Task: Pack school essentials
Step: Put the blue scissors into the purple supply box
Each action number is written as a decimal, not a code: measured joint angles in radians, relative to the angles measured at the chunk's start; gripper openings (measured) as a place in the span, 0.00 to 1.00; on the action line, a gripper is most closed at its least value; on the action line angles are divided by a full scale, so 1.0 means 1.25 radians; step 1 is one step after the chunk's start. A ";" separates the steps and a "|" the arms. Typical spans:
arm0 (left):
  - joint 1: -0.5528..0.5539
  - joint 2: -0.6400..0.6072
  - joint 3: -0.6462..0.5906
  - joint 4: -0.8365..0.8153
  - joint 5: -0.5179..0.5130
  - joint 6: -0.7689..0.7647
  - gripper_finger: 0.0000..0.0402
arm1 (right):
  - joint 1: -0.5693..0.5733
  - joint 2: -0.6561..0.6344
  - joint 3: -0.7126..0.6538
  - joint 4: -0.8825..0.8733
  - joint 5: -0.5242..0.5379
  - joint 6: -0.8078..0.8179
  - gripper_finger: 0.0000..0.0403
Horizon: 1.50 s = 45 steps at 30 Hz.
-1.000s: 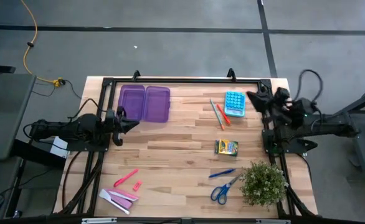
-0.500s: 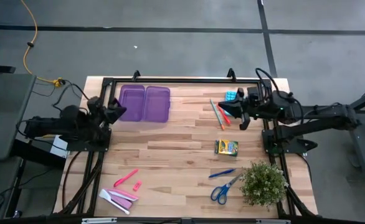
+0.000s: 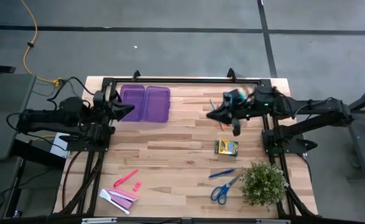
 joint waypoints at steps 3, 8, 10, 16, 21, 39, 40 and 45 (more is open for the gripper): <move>0.000 0.010 0.000 0.000 0.000 -0.008 0.00 | 0.037 0.075 0.127 -0.248 -0.002 -0.045 0.16; 0.000 0.018 0.000 -0.002 0.000 -0.014 0.00 | 0.106 0.204 0.281 -0.563 -0.045 -0.064 0.34; 0.000 0.018 0.000 -0.003 0.000 -0.014 0.00 | 0.135 0.247 0.304 -0.631 -0.068 -0.086 0.40; 0.000 0.018 0.000 -0.003 0.000 -0.014 0.00 | 0.231 0.342 0.269 -0.673 -0.090 -0.180 0.48; 0.000 0.018 0.000 -0.003 -0.001 -0.014 0.00 | 0.306 0.433 0.248 -0.664 -0.089 -0.228 0.48; 0.001 0.018 0.000 -0.003 -0.001 -0.014 0.00 | 0.424 0.708 0.248 -0.551 -0.046 -0.250 0.38; 0.001 0.018 0.000 -0.003 -0.001 -0.014 0.00 | 0.424 0.715 0.248 -0.544 -0.046 -0.245 0.38; 0.001 0.018 0.000 -0.003 -0.001 -0.014 0.00 | 0.424 0.738 0.248 -0.528 -0.046 -0.248 0.38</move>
